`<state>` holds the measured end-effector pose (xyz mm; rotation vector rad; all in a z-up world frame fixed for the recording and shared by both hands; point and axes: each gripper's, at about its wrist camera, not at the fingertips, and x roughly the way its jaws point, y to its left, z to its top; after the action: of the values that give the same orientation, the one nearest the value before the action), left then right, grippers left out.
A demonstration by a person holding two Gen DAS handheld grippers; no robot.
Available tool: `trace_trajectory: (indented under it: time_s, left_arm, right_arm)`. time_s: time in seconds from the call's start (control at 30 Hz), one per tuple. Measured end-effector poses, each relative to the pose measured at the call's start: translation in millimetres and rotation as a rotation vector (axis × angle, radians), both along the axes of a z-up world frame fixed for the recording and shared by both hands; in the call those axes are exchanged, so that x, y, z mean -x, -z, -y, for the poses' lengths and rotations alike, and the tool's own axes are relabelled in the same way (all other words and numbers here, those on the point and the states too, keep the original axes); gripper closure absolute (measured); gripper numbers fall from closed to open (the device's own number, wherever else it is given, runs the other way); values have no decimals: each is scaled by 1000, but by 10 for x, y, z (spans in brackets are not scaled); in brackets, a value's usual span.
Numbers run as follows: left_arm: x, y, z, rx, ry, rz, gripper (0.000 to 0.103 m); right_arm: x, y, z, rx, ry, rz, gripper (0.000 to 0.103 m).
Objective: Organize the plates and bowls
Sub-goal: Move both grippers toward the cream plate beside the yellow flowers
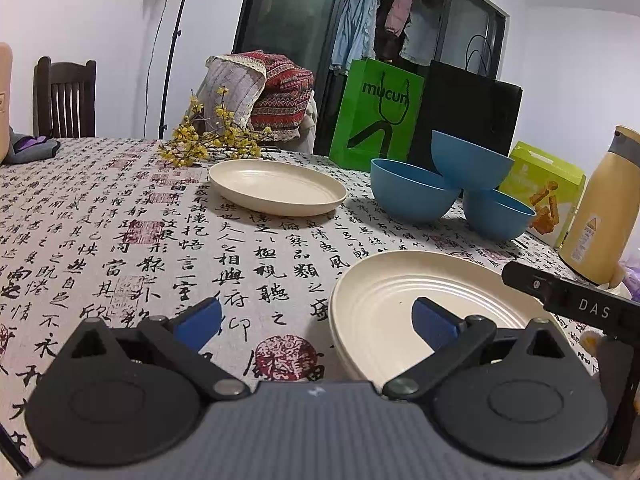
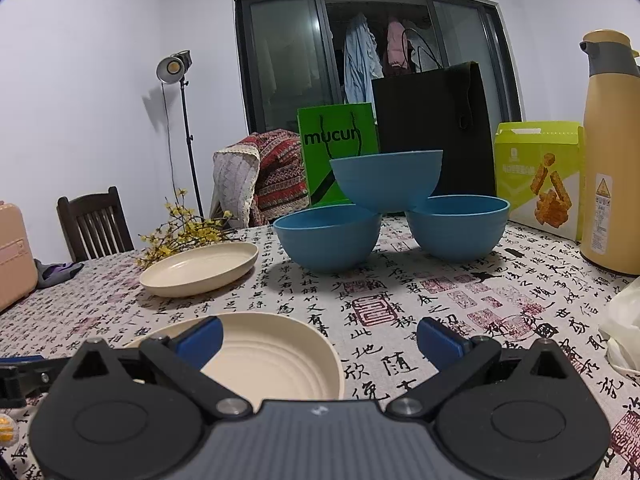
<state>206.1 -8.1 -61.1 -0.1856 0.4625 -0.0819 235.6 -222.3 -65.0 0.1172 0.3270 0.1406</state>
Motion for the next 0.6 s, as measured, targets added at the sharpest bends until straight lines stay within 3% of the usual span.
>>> trace_trajectory:
  time_s: [0.4, 0.6]
  left_arm:
    - [-143, 72, -142, 88, -25, -107, 0]
    - [-163, 86, -151, 109, -8, -120, 0]
  right_arm:
    - [-58, 19, -6, 2, -15, -42, 0]
    - [-83, 27, 20, -11, -25, -57, 0]
